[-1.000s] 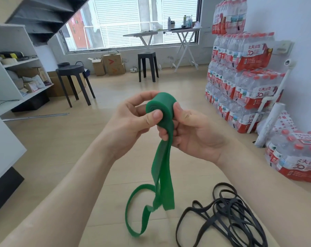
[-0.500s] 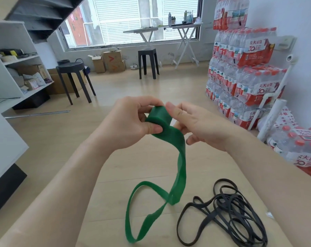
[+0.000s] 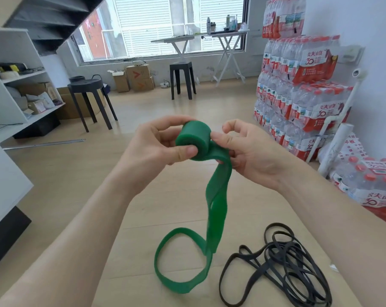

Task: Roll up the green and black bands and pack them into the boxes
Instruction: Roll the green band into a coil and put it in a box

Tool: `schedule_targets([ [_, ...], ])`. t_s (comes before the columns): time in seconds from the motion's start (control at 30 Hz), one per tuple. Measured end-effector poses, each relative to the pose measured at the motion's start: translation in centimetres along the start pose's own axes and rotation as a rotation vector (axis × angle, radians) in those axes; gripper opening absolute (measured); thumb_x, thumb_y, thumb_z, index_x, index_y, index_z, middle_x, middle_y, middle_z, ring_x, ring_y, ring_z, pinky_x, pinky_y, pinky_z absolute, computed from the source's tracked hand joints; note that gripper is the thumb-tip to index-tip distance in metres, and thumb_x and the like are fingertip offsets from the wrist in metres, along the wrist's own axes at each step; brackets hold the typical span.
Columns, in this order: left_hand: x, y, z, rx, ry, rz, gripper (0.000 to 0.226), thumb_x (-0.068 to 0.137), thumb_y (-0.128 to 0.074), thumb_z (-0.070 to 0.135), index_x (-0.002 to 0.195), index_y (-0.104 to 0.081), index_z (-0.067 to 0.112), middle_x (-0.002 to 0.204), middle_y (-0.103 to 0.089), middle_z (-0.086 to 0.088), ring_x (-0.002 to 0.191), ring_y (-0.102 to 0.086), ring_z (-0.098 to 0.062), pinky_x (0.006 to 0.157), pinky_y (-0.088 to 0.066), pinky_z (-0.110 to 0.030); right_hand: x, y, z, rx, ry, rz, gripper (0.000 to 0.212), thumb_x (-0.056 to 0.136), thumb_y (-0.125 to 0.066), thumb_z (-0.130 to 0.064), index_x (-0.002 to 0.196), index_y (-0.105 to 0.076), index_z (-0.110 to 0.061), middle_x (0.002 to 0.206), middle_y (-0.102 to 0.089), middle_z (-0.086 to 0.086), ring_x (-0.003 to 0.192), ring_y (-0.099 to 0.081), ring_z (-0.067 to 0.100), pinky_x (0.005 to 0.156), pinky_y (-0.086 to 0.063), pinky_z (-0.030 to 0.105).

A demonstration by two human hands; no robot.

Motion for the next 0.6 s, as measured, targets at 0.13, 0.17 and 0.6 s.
schedule_targets([
  [0.13, 0.1, 0.4, 0.7, 0.232, -0.08, 0.021, 0.049, 0.064, -0.078, -0.007, 0.101, -0.069, 0.022, 0.088, -0.075, 0.0, 0.075, -0.065, -0.032, 0.066, -0.058, -0.034, -0.1, -1.0, 1.4, -0.092, -0.118, -0.092, 0.037, 0.079, -0.063, -0.043, 0.097, -0.052, -0.013, 0.071, -0.055, 0.009, 0.058, -0.047, 0.017, 0.054, -0.03, 0.028],
  [0.17, 0.1, 0.1, 1.0, 0.359, -0.106, 0.004, 0.05, 0.065, -0.079, -0.007, 0.101, -0.07, 0.026, 0.086, -0.074, -0.002, 0.075, -0.063, -0.034, 0.072, -0.057, -0.037, 0.0, -1.1, 1.5, -0.125, -0.134, -0.095, 0.044, 0.077, -0.06, -0.053, 0.096, -0.054, -0.014, 0.07, -0.053, 0.008, 0.057, -0.045, 0.016, 0.054, -0.03, 0.027],
  [0.6, 0.0, -1.2, -1.8, -0.199, 0.068, -0.233, 0.051, 0.056, -0.088, 0.014, 0.105, -0.071, 0.017, 0.093, -0.073, -0.005, 0.083, -0.066, -0.021, 0.075, -0.055, -0.03, 0.0, -1.6, 1.6, 0.104, -0.064, -0.179, 0.067, 0.061, -0.082, -0.047, 0.108, -0.049, -0.013, 0.086, -0.061, 0.01, 0.071, -0.059, 0.018, 0.06, -0.044, 0.023],
])
Point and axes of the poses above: each hand's wrist, its own x-axis towards the middle knuckle, its own y-axis out of the back of the hand, z = x × y, the point moved 7 cm from there along x, towards the middle knuckle
